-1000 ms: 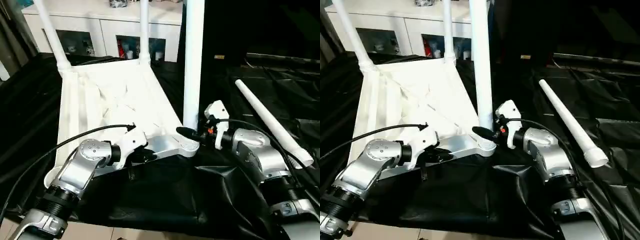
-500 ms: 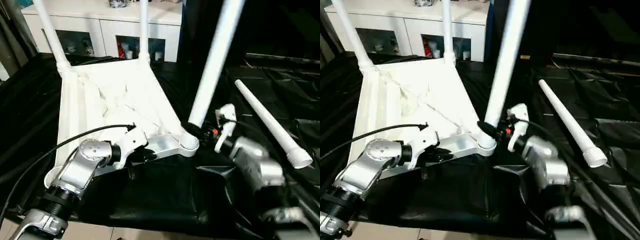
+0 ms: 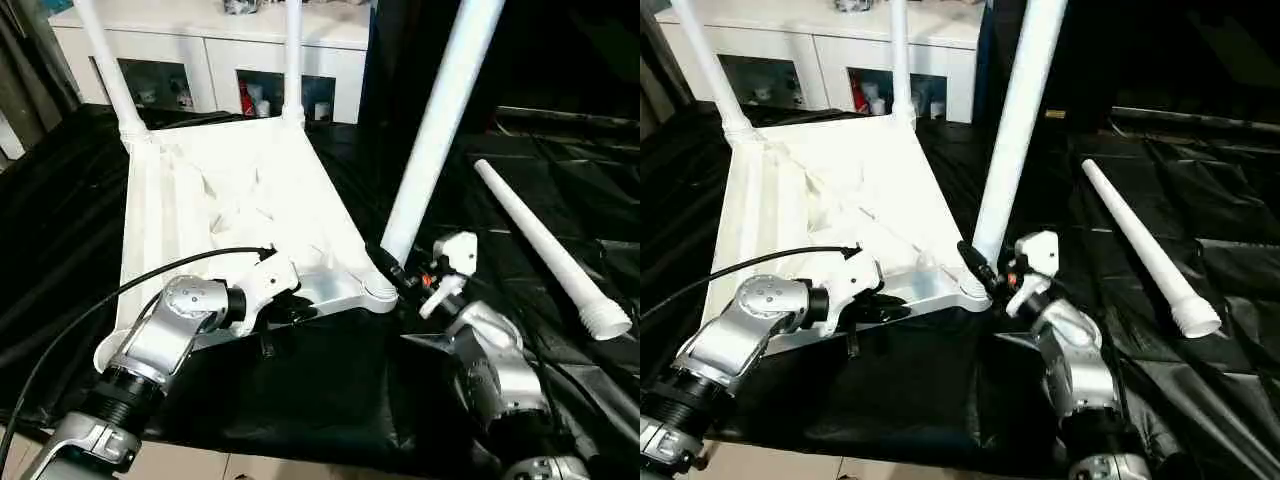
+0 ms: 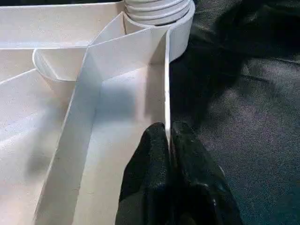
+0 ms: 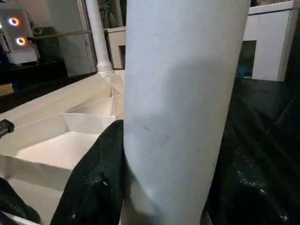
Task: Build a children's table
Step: Insert table leg to table base
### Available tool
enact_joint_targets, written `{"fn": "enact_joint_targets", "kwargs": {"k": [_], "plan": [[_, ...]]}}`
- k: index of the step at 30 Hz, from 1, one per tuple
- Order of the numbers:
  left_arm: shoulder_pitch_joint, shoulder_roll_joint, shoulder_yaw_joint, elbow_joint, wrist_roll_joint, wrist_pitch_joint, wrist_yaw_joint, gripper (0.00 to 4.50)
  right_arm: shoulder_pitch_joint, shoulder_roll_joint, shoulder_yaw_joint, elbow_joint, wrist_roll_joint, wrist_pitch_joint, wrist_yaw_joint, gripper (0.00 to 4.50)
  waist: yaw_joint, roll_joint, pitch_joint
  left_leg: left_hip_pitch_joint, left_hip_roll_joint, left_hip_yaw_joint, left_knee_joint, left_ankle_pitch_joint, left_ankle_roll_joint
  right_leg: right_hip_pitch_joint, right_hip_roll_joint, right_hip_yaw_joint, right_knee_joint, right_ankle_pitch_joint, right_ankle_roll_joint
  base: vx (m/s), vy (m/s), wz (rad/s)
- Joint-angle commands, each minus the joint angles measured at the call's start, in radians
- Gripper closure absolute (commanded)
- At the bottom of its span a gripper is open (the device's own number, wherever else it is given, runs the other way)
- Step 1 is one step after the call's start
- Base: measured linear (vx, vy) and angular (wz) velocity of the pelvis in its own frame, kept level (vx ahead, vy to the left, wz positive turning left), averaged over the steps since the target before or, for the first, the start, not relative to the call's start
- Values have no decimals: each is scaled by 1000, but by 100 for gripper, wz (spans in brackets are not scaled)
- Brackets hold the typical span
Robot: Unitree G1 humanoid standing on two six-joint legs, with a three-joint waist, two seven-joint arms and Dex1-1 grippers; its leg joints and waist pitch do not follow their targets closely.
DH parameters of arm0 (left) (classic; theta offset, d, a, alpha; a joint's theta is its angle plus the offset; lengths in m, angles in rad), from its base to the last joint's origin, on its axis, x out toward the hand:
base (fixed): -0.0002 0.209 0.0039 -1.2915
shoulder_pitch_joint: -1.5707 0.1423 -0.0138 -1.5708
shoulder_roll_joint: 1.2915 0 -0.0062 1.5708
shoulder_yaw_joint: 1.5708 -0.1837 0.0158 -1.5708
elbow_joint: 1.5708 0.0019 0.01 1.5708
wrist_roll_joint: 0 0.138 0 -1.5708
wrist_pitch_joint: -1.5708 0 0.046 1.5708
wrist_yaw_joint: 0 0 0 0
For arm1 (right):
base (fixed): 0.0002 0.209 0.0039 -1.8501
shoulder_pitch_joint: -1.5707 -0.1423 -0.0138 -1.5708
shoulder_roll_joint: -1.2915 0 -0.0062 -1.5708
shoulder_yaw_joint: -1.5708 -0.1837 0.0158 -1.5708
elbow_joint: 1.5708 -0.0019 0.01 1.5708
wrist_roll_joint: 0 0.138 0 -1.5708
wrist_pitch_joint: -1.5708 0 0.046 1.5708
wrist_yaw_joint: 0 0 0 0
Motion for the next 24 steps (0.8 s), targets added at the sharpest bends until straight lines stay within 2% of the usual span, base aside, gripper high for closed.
{"fn": "enact_joint_targets", "kwargs": {"k": [1,4,7,10,13,20,24], "plan": [[-34,8,32,-3,-12,-43,4,450,46,-35,-35,65,-37,25,-49,260,-5,3,-49,12,85,-30,-103,-225,4,27,-86,60,-88,-130,-253,0,0,0],[-36,9,31,0,-12,-45,5,450,48,-49,-41,62,-29,24,-38,260,-2,5,-49,10,84,-29,-102,-197,20,30,-88,60,-88,-124,-256,0,0,0],[-38,10,32,4,-11,-48,4,450,48,-66,-39,58,-20,29,-16,260,-1,6,-49,11,85,-29,-103,-203,20,31,-87,59,-89,-135,-255,0,0,0],[-40,12,32,8,-9,-51,4,450,50,-111,-13,37,-13,69,63,260,0,6,-51,12,84,-27,-101,-201,27,33,-83,58,-88,-114,-257,0,0,0],[-41,15,32,9,-9,-52,3,450,60,-156,10,10,-11,101,137,260,3,4,-53,7,83,-26,-95,-151,51,39,-85,57,-82,-47,-266,0,0,0],[-42,18,31,10,-10,-55,0,450,52,-209,29,-25,7,157,217,261,5,2,-55,7,83,-27,-93,-133,68,40,-83,53,-81,-45,-277,0,0,0],[-44,20,28,13,-10,-57,-4,450,18,-250,64,-49,2,229,268,261,6,1,-56,8,82,-25,-89,-117,76,40,-83,52,-79,-31,-286,0,0,0]]}}
